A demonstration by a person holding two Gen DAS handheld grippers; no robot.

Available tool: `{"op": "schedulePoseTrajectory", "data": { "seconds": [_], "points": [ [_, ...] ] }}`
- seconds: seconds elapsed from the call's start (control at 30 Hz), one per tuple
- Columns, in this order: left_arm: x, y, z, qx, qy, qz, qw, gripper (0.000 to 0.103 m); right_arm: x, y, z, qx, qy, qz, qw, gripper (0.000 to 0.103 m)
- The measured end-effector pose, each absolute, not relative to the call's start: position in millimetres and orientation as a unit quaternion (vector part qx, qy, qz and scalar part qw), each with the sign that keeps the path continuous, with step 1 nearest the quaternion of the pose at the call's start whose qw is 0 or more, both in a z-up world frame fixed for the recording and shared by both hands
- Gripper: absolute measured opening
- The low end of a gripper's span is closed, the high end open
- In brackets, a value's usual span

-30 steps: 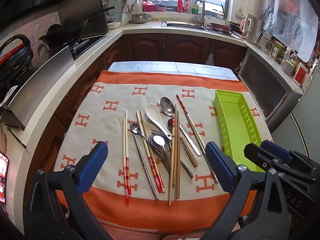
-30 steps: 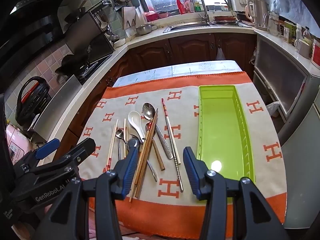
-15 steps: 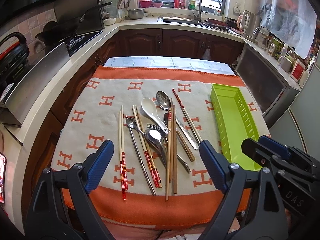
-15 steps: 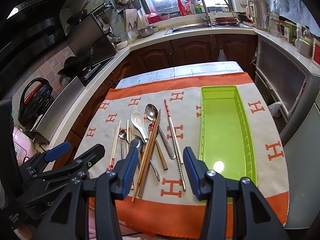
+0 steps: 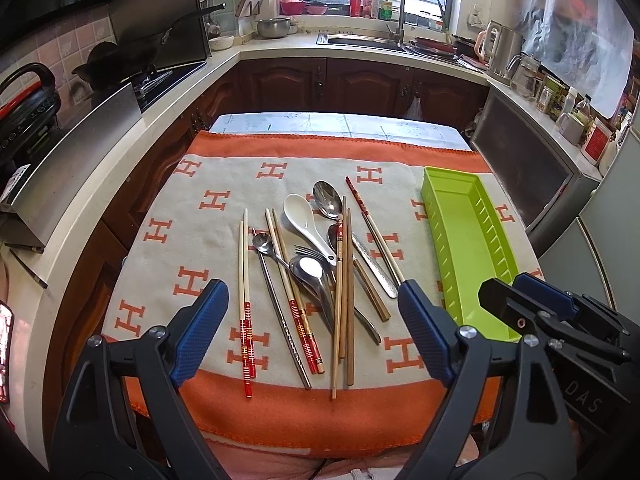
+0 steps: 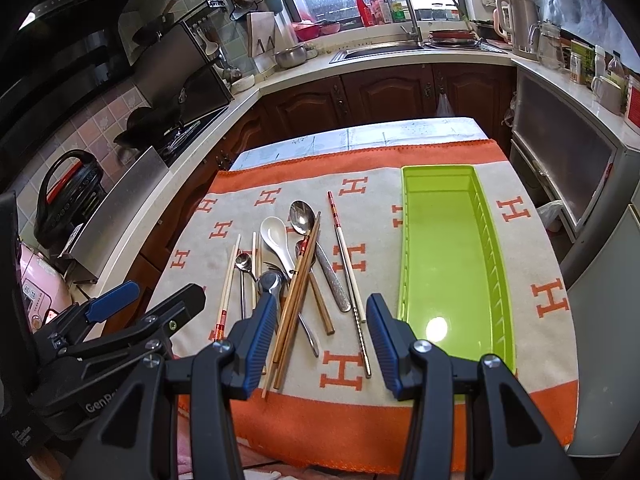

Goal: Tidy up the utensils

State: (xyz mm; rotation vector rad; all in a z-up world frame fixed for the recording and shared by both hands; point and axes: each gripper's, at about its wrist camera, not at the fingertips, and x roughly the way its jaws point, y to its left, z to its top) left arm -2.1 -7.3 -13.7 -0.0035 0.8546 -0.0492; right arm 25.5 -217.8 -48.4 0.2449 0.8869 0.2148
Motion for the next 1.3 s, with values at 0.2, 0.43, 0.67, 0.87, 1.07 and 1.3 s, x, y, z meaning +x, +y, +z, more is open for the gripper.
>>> {"op": "schedulePoseTrajectory", "data": {
  "seconds": [0.2,0.43,0.67,0.87,1.07,1.3],
  "points": [
    [-2,-6,-13,-0.004,0.417,-0.022,0.909,0.085,25,-218,-50,0.117,0.428,0.103,0.890,0.047],
    [-2,-3,-14,-0.004,0.418,-0.021,0.908,0.085,25,-219,-53,0.120,0.432,0.104,0.888,0.047],
    [-2,-2,-14,-0.002,0.417,-0.019,0.909,0.085,26,-219,-53,0.120,0.433,0.104,0.887,0.047],
    [-3,-3,-16,0.001,0.415,-0.020,0.910,0.085,24,-220,-57,0.124,0.437,0.105,0.885,0.047],
    [0,-1,-15,-0.007,0.408,-0.030,0.912,0.086,25,-219,-58,0.122,0.438,0.102,0.885,0.047],
    [23,14,-7,-0.029,0.399,-0.036,0.916,0.086,37,-216,-50,0.111,0.428,0.105,0.891,0.047]
  ]
}}
